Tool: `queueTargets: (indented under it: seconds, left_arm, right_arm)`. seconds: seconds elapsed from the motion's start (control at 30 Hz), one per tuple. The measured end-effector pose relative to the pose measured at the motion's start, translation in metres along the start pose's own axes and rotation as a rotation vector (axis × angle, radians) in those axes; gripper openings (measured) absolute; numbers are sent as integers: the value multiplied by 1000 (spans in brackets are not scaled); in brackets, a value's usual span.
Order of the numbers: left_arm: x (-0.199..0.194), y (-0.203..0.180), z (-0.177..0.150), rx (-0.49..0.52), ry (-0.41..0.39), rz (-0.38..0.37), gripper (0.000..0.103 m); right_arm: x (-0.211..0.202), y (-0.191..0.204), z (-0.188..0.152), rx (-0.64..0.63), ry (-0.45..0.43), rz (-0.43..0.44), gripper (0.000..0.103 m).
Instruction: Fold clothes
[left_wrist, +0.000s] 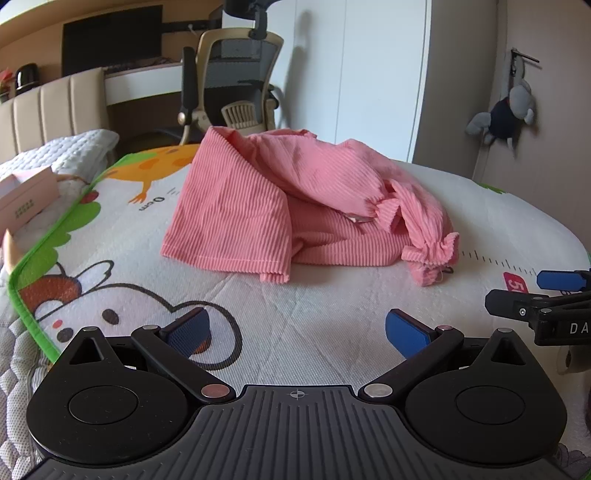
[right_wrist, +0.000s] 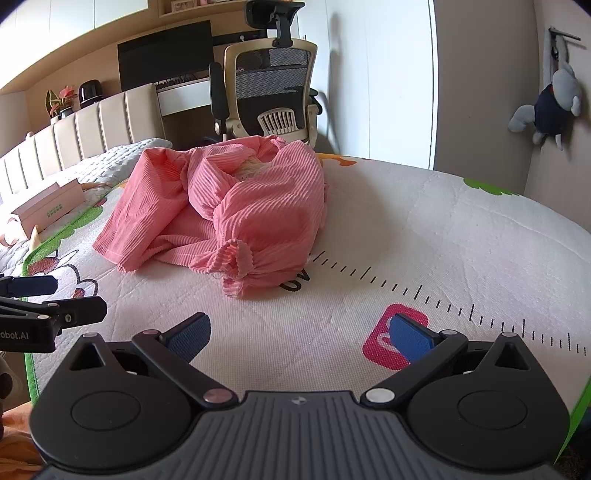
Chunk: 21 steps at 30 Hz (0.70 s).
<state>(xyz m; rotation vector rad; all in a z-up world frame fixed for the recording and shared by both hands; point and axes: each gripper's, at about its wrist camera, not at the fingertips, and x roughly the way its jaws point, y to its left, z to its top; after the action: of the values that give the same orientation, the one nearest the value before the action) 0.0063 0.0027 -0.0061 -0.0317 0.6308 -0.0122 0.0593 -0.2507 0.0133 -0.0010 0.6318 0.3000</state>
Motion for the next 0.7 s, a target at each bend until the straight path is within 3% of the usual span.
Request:
queueTargets:
  seconds: [0.7]
  left_arm:
    - [0, -1, -1, 3, 3, -5, 103]
  right_arm:
    - [0, 0, -1, -2, 6, 0, 103]
